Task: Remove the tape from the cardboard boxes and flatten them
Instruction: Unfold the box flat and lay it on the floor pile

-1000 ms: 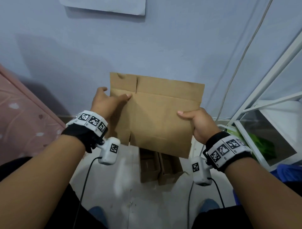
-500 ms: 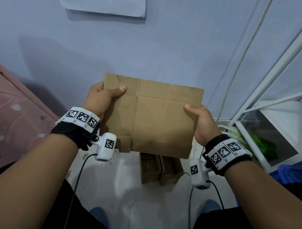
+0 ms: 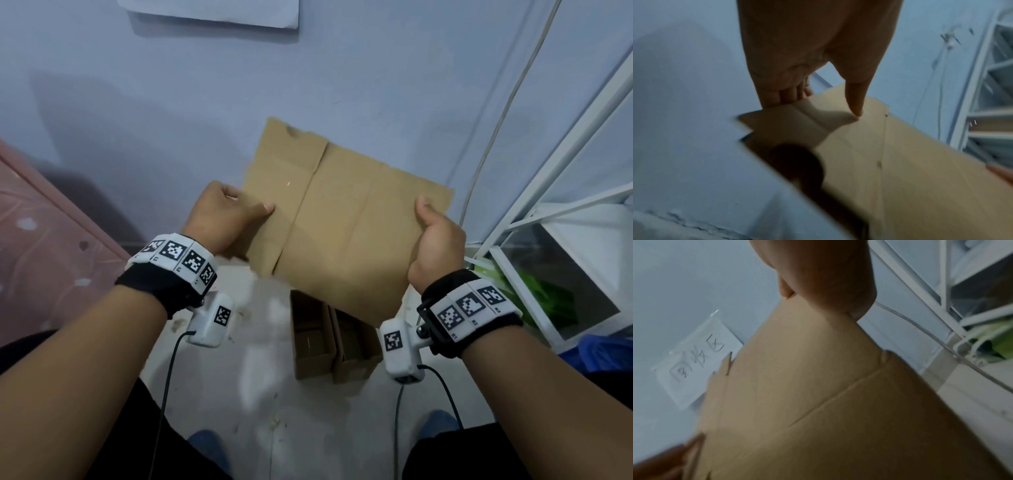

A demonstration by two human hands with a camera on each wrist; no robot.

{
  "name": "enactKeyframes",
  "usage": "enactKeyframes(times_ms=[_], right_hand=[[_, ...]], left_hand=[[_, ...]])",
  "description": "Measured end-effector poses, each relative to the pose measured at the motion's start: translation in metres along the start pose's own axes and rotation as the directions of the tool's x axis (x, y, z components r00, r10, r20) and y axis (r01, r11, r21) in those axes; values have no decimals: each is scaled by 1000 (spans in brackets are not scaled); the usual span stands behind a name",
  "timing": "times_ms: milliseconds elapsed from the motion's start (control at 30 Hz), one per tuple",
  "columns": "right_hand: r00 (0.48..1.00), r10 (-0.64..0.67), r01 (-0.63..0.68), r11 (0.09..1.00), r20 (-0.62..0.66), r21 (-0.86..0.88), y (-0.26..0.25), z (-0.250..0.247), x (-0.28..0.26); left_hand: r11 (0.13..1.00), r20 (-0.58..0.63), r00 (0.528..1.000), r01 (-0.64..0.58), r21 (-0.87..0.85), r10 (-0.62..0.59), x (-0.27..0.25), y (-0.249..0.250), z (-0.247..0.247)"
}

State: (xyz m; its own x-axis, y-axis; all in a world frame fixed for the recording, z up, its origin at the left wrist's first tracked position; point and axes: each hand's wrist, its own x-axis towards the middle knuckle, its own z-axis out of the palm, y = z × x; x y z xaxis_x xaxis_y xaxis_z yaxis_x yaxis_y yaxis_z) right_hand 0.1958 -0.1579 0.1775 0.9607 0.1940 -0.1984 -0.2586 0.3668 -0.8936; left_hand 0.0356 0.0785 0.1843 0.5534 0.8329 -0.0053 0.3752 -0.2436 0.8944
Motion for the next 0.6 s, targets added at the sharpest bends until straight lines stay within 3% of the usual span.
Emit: enactKeyframes(times_ms=[67, 133, 200, 233, 300, 367, 400, 500, 600], right_hand=[[999, -2, 4, 998, -40, 65, -2, -2, 4], [1000, 12, -10, 991, -16, 132, -3, -5, 7], [992, 86, -97, 985, 87, 141, -2, -7, 9], [978, 142, -156, 985, 155, 81, -2, -6, 9], [921, 268, -235, 961, 282, -148, 3, -5, 7], [877, 366, -247, 899, 311, -361, 12, -6, 3], [888, 361, -226, 883, 287, -412, 18, -7, 1], [957, 211, -100, 885, 201, -454, 20, -9, 5], [944, 200, -42, 862, 263, -504, 10, -13, 17]], left_hand=[[987, 15, 998, 61, 147, -64, 5, -9, 3], [971, 47, 981, 181, 158, -190, 4, -15, 9], [934, 218, 922, 345, -95, -319, 2, -19, 18], [875, 273, 906, 397, -278, -324, 1, -21, 22], [741, 118, 933, 344, -577, -341, 2, -26, 27], [744, -95, 918, 248, -621, -385, 6, -23, 20], [749, -129, 914, 228, -622, -386, 9, -22, 16], [746, -93, 947, 179, -641, -307, 14, -14, 6], [818, -22, 995, 69, -571, -100, 2, 0, 3]])
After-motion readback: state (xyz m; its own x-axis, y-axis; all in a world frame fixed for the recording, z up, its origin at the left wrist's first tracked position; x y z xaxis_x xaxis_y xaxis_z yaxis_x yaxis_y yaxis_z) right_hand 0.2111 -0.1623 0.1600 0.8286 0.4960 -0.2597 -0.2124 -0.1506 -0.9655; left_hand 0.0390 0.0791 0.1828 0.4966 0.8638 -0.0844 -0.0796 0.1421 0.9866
